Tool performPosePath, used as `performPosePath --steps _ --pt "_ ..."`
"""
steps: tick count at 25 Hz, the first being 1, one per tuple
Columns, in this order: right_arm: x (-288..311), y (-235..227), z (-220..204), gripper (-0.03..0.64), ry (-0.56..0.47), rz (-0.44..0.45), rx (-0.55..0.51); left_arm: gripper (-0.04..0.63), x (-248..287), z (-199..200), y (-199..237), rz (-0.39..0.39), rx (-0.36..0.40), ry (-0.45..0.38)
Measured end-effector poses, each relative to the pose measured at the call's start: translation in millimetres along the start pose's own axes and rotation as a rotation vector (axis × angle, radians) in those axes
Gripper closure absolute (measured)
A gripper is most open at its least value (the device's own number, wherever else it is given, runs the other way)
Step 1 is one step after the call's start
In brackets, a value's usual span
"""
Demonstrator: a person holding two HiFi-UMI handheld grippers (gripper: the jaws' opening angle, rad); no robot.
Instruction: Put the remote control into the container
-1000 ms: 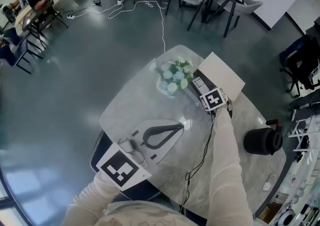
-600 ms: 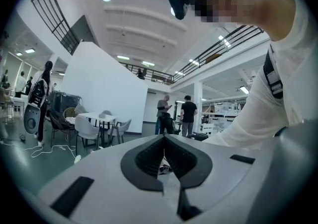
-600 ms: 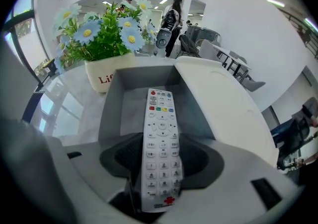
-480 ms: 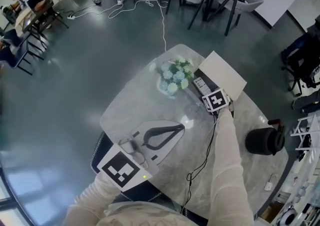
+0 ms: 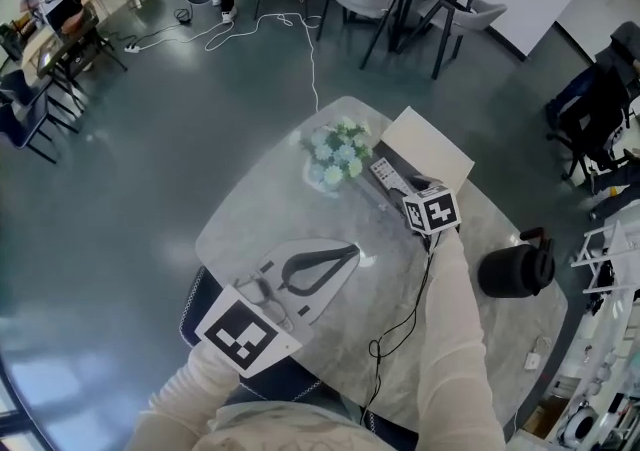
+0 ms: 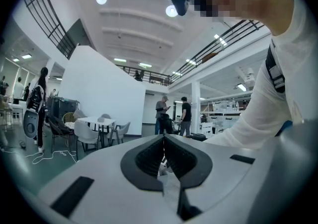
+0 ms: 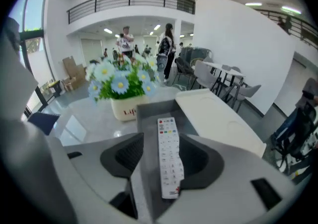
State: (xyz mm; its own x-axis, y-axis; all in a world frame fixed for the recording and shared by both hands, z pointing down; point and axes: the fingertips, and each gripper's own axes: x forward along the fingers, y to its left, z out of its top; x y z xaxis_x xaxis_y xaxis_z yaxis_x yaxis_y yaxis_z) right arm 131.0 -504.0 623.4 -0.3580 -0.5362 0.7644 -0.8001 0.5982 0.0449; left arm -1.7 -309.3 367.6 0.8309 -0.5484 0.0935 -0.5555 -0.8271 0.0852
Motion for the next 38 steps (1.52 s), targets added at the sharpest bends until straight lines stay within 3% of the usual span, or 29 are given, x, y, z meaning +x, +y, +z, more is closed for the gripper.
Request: performPosePath --steps 7,10,15,23,28,33,38 --pt "-144 60 58 0.522 -0.503 -0.001 0.102 0.583 -13 23 -35 -0.038 0.025 -0.053" --pt "-216 96 72 0.568 -0.655 -0.006 0.114 0.581 -20 34 -51 -0.055 0.031 -0.077" --pt "-319 161 85 0.582 -0.844 -0.012 0.132 0.581 -32 47 -72 -0.078 0.051 -0.096" --pt "-396 228 57 0.584 -0.919 -0.148 0.115 0.581 -50 59 -106 -0.136 0.077 -0.119" --pt "-407 231 42 0.584 -0.943 -0.152 0.174 0.581 -57 55 -116 -0.152 0.129 -0.110" --pt "-414 236 46 0.589 -0.954 -0.153 0.168 0.581 -65 65 -125 -0.160 0.101 -0.119" --pt "-416 242 50 0.589 -0.963 -0.136 0.161 0.581 -72 64 -126 -0.157 0.125 -0.119"
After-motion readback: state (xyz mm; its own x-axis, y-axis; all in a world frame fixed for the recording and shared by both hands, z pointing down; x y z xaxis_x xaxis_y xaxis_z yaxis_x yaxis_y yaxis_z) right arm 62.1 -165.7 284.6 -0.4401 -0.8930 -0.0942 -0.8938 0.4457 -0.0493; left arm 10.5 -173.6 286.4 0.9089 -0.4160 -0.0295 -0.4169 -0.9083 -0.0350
